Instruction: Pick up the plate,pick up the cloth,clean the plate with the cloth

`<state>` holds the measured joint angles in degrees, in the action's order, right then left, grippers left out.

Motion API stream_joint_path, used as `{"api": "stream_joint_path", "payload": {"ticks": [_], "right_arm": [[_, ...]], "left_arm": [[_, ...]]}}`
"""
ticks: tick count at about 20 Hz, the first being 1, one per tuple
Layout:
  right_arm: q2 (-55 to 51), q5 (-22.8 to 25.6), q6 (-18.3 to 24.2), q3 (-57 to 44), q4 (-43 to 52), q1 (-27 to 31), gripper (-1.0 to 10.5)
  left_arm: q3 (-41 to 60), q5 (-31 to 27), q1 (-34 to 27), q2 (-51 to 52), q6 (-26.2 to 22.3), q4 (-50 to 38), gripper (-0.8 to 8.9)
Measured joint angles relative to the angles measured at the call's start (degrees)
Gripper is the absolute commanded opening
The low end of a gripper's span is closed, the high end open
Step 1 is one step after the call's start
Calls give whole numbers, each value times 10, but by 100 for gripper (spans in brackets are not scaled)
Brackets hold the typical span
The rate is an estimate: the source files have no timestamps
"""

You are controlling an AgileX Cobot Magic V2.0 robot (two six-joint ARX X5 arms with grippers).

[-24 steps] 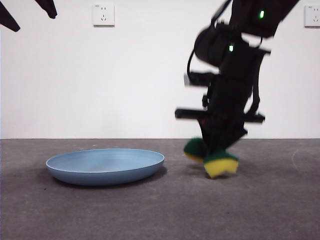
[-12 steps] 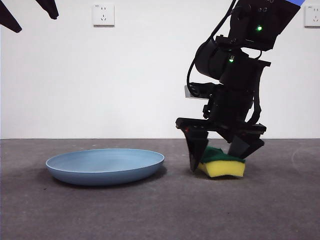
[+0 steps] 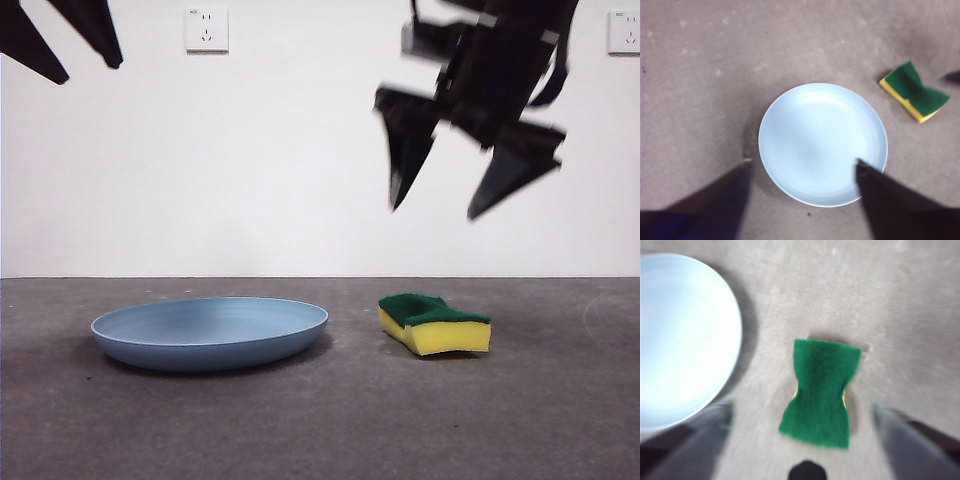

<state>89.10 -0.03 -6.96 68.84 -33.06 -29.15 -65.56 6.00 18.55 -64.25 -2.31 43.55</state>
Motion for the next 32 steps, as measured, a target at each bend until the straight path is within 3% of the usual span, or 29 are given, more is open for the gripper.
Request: {"api": "stream_joint_path", "payload": {"ticks": [8, 12, 15, 19, 21, 32], "right_arm": [[-120, 0, 4, -1, -30, -23, -9], [-183, 18, 7, -52, 2, -72, -11], [-247, 83, 2, -142, 68, -123, -11], [-336, 128, -25, -271, 150, -174, -10], [-352, 164, -31, -303, 130, -187, 1], [-351, 167, -36, -305, 125, -181, 1]], "left_arm": [[10, 2, 0, -4, -27, -37, -8], [132, 38, 0, 58, -4, -154, -8], [250, 14, 0, 161, 30, -252, -8], [403, -13, 0, 300, 86, -329, -8], [427, -2, 0, 358, 101, -329, -3], [425, 2, 0, 361, 110, -327, -3]]}}
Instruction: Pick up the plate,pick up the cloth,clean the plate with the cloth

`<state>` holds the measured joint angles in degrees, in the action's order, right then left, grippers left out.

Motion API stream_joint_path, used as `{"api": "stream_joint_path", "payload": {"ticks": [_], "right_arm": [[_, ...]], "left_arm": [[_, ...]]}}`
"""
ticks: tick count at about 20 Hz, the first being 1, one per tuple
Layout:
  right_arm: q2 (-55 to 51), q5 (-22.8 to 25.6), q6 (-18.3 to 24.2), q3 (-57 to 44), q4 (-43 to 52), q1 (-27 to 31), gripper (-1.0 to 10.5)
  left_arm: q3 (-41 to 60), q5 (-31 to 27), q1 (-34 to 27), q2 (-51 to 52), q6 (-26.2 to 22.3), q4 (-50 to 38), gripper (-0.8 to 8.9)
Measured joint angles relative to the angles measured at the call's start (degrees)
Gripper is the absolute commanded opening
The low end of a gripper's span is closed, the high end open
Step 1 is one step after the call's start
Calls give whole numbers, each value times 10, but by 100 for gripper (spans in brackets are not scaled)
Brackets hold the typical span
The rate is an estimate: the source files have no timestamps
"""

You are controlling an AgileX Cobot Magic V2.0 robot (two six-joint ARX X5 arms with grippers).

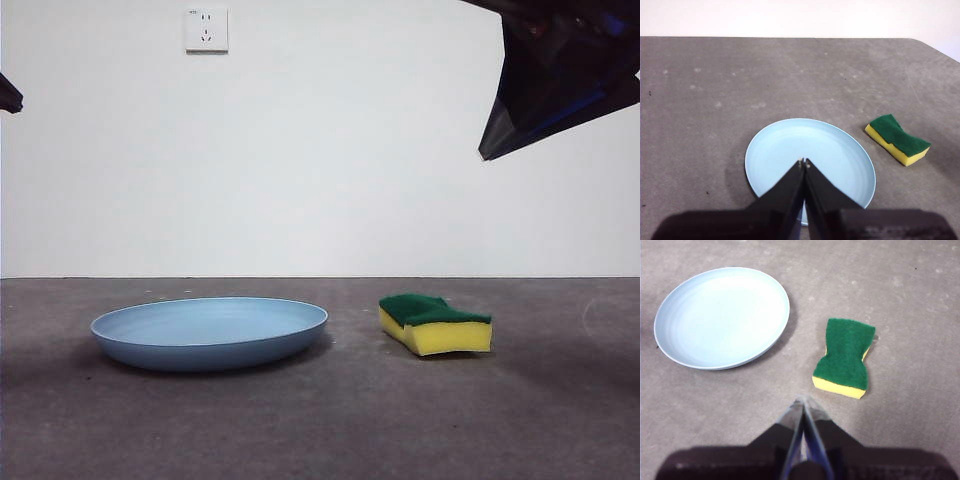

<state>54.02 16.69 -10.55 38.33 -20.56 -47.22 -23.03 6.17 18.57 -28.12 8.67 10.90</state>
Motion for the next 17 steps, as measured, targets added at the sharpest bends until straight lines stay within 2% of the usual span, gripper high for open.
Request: {"api": "stream_joint_path", "payload": {"ticks": [4, 8, 10, 14, 17], "right_arm": [[0, 0, 0, 0, 0, 0, 1], [0, 0, 0, 0, 0, 0, 1], [0, 0, 0, 0, 0, 0, 1], [0, 0, 0, 0, 0, 0, 1], [0, 0, 0, 0, 0, 0, 1]], "left_arm": [[0, -8, 0, 8, -9, 15, -3], [1, -21, -14, 66, -64, 24, -3], [12, -21, -36, 104, -86, 1, -3], [104, -17, -87, 184, -100, -59, -3], [170, -15, -119, 246, -96, -68, -3]]}}
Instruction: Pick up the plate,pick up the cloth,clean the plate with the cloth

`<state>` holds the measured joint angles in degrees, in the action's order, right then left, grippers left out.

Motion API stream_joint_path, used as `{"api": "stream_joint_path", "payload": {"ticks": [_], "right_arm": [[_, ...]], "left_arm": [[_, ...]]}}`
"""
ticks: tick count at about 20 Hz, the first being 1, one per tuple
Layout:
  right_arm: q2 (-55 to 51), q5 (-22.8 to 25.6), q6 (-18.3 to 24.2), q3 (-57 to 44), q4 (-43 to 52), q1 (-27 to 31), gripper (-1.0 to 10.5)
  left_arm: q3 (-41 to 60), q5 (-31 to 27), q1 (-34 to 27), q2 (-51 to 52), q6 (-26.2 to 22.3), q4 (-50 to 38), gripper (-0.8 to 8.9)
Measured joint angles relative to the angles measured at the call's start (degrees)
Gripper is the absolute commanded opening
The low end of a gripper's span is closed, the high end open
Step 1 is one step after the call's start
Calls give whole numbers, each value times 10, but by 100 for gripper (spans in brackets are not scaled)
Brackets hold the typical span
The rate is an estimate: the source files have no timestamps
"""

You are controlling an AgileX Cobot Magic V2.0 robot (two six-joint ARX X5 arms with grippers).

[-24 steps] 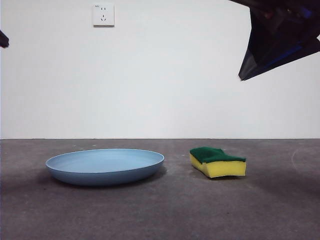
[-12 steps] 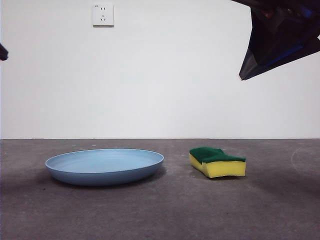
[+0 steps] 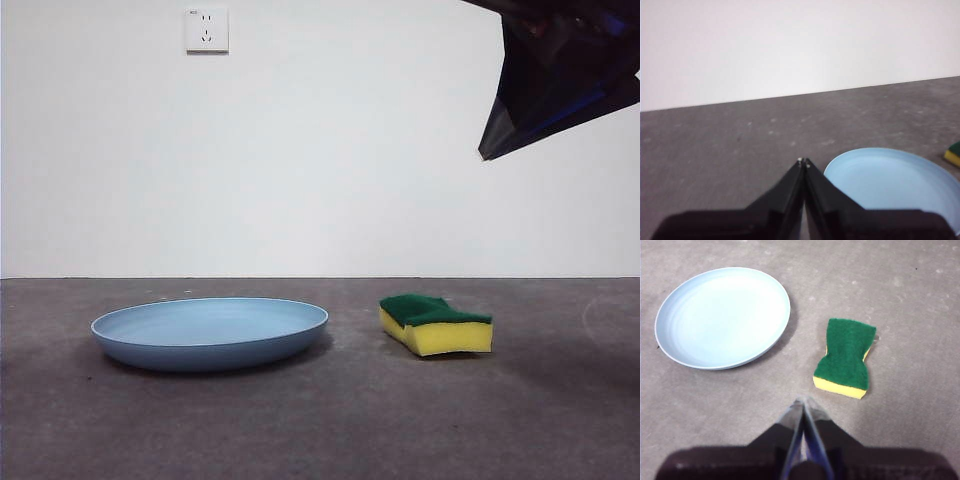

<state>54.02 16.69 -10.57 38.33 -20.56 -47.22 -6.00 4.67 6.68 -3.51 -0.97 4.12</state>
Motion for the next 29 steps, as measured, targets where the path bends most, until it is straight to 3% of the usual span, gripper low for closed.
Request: {"api": "stream_joint_path", "payload": {"ticks": [5, 9, 23, 26, 29], "right_arm": [[0, 0, 0, 0, 0, 0, 1], [0, 0, 0, 0, 0, 0, 1], [0, 0, 0, 0, 0, 0, -2], [-1, 38, 10, 0, -1, 0, 0], [-46, 43, 43, 0, -19, 16, 0]], "left_arm": [[45, 0, -34, 32, 6, 2, -3], [47, -1, -51, 32, 11, 57, -3], [47, -1, -55, 31, 21, 70, -3], [47, -1, -55, 31, 21, 70, -3], [47, -1, -55, 31, 22, 70, -3]]}}
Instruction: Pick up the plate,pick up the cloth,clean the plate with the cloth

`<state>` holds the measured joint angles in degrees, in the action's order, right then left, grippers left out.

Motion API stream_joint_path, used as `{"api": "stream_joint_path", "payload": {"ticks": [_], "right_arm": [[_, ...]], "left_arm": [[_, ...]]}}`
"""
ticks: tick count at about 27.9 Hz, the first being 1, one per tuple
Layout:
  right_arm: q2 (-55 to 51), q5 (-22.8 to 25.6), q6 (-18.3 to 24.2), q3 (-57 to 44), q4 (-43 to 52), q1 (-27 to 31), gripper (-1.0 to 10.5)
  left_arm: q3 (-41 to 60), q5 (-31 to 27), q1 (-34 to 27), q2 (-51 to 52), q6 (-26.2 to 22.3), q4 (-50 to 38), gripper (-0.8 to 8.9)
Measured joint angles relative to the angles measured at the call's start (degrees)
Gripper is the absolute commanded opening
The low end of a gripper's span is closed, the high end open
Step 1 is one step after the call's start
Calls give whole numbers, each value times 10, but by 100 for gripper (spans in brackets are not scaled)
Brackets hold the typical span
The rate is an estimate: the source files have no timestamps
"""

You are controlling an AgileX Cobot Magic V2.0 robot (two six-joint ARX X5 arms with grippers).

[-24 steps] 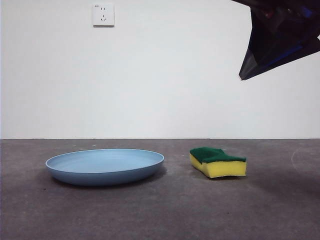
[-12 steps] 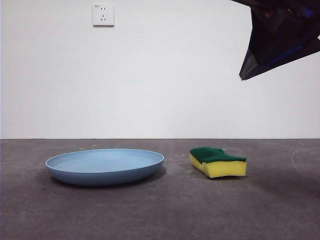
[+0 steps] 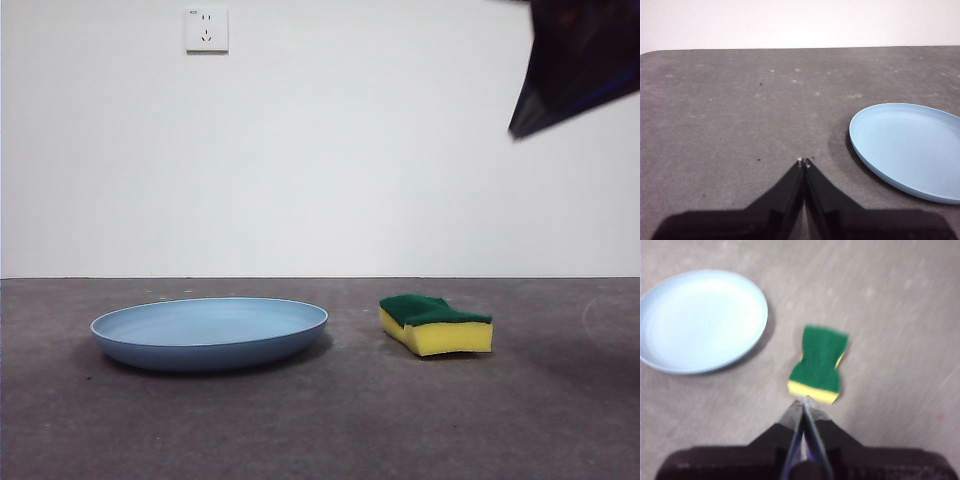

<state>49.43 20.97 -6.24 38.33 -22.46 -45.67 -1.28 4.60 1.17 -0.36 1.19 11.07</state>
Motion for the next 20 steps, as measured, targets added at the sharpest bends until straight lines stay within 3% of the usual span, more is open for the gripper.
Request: {"api": "stream_joint_path", "payload": {"ticks": [3, 5, 9, 14, 20], "right_arm": [[-79, -23, 27, -6, 5, 75, 0], [-151, -77, 33, -34, 20, 150, 0], [-294, -122, 40, -134, 115, 300, 0], [-393, -175, 40, -211, 148, 353, 0], [-459, -180, 41, -303, 165, 362, 0]], "left_arm": [[0, 0, 0, 0, 1, 0, -3], [0, 0, 0, 0, 3, 0, -3], [0, 0, 0, 0, 3, 0, -3], [0, 0, 0, 0, 3, 0, -3], [0, 0, 0, 0, 3, 0, -3]]}}
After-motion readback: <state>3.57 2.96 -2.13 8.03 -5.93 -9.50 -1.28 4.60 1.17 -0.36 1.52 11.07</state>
